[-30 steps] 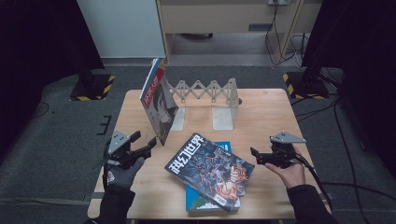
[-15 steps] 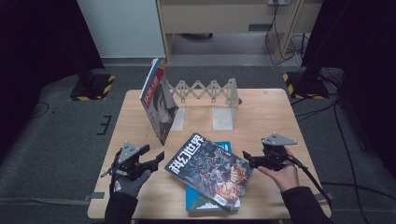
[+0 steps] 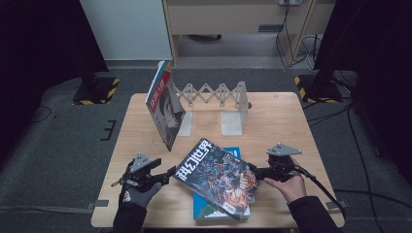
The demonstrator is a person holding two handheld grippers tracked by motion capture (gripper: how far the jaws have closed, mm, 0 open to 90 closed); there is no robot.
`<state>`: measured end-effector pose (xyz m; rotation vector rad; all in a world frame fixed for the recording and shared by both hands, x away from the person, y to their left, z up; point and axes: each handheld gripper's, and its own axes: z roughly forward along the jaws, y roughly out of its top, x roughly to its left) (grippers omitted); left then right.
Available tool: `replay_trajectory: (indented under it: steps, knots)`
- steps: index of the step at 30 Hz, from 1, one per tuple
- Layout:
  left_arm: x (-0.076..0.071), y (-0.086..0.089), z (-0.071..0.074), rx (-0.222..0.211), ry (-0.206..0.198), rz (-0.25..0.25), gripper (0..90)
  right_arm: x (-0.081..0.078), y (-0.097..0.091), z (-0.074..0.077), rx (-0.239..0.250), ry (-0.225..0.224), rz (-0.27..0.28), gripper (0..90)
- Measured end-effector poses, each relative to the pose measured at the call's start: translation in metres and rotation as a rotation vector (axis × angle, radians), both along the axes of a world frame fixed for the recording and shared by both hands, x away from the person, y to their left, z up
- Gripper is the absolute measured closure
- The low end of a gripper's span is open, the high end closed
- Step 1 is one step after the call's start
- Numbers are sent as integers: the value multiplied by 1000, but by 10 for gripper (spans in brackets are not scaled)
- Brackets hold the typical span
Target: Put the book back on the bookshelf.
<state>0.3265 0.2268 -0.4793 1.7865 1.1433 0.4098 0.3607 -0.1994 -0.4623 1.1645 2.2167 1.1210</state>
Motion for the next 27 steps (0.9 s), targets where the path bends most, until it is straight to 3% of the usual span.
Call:
replay_trajectory:
  steps: [10, 18, 22, 27]
  knots:
    - [3, -12, -11, 36, 47, -41, 268, -1, 1, -10, 7, 40, 1, 100]
    - [5, -17, -18, 18, 93, -55, 253, -5, 4, -15, -7, 57, 15, 98]
    - [5, -21, -21, 32, 107, -62, 248, -6, 6, -17, -16, 65, 29, 98]
    - [5, -24, -24, 2, 127, -65, 237, -6, 9, -20, -20, 78, 38, 98]
